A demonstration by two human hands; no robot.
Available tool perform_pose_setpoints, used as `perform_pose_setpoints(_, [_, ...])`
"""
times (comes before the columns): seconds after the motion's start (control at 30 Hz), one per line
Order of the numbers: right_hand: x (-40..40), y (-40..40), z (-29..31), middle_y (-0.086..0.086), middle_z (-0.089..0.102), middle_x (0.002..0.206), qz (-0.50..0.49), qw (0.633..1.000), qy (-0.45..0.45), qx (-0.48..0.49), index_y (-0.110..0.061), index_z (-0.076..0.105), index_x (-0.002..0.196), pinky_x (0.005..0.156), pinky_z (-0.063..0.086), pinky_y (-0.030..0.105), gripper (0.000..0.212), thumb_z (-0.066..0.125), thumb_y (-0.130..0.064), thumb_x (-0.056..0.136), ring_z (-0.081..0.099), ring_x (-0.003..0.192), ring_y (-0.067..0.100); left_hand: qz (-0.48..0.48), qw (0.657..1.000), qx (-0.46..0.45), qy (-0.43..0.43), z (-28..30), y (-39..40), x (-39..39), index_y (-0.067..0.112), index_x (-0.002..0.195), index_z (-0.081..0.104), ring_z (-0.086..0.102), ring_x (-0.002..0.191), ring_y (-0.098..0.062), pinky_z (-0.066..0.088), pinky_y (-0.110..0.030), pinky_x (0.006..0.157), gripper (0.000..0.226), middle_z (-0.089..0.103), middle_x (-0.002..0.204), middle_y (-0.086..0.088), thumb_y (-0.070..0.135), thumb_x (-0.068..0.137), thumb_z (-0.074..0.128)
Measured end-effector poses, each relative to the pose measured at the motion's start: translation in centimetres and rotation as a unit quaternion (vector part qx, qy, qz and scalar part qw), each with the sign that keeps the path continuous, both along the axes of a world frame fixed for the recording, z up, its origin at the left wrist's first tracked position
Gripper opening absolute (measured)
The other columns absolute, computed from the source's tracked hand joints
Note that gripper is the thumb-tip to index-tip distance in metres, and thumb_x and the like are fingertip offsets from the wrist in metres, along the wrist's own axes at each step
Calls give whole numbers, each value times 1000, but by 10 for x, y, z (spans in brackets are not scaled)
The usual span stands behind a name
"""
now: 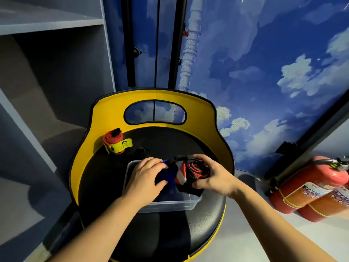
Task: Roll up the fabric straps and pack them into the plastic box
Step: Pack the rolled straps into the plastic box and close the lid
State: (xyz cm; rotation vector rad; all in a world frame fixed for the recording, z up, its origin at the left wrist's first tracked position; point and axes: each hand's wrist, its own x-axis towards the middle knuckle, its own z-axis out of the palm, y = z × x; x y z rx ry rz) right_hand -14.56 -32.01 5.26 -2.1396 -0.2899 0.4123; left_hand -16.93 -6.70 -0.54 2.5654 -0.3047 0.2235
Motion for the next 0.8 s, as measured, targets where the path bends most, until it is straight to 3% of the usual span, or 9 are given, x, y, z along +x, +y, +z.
perform_pose_setpoints(0.1, [1, 7, -7, -2, 63, 122, 19, 1000, 3, 0, -35, 56, 129, 99, 53, 28, 79, 83, -16, 57, 65, 109, 5, 10, 997, 61, 40, -10, -5, 6, 36, 151, 38, 18, 152, -18, 10, -40, 125, 75, 32, 160, 12, 52, 86, 70])
perform_pose_setpoints(0.2, [2, 13, -19, -3, 57, 125, 43, 999, -14, -20, -37, 56, 133, 104, 50, 34, 86, 82, -27, 52, 61, 115, 7, 12, 992, 111, 60, -14, -12, 12, 43, 154, 28, 12, 154, -19, 4, -46, 126, 80, 22, 164, 14, 63, 85, 64])
perform_pose_setpoints(0.43, [8, 14, -21, -17, 53, 119, 97, 989, -79, -75, -36, 52, 139, 104, 41, 16, 84, 84, -29, 62, 54, 116, -2, 53, 992, 112, 36, -18, -12, 20, 46, 145, 41, 29, 147, -15, 8, -52, 124, 69, 37, 155, 19, 22, 87, 70])
perform_pose_setpoints(0.57, [11, 8, -20, -14, 52, 126, 121, 983, -112, -86, -26, 49, 145, 105, 39, 13, 77, 83, -32, 76, 52, 119, 0, 50, 992, 103, 43, -19, -11, 22, 40, 148, 42, 28, 147, -16, 7, -53, 123, 62, 35, 156, 20, 34, 92, 67])
perform_pose_setpoints(0.67, [13, 9, -20, -9, 48, 131, 129, 976, -139, -108, -19, 48, 147, 100, 33, 3, 72, 77, -32, 82, 50, 120, 5, 47, 993, 99, 42, -19, -12, 21, 36, 145, 47, 29, 146, -15, 7, -54, 124, 57, 36, 155, 22, 38, 92, 67])
perform_pose_setpoints(0.8, [11, 9, -20, -4, 48, 135, 152, 963, -167, -150, -24, 43, 149, 103, 40, 13, 79, 80, -41, 81, 51, 122, 9, 46, 995, 79, 42, -17, -11, 20, 34, 146, 47, 31, 146, -17, 8, -54, 124, 59, 39, 153, 20, 32, 91, 68])
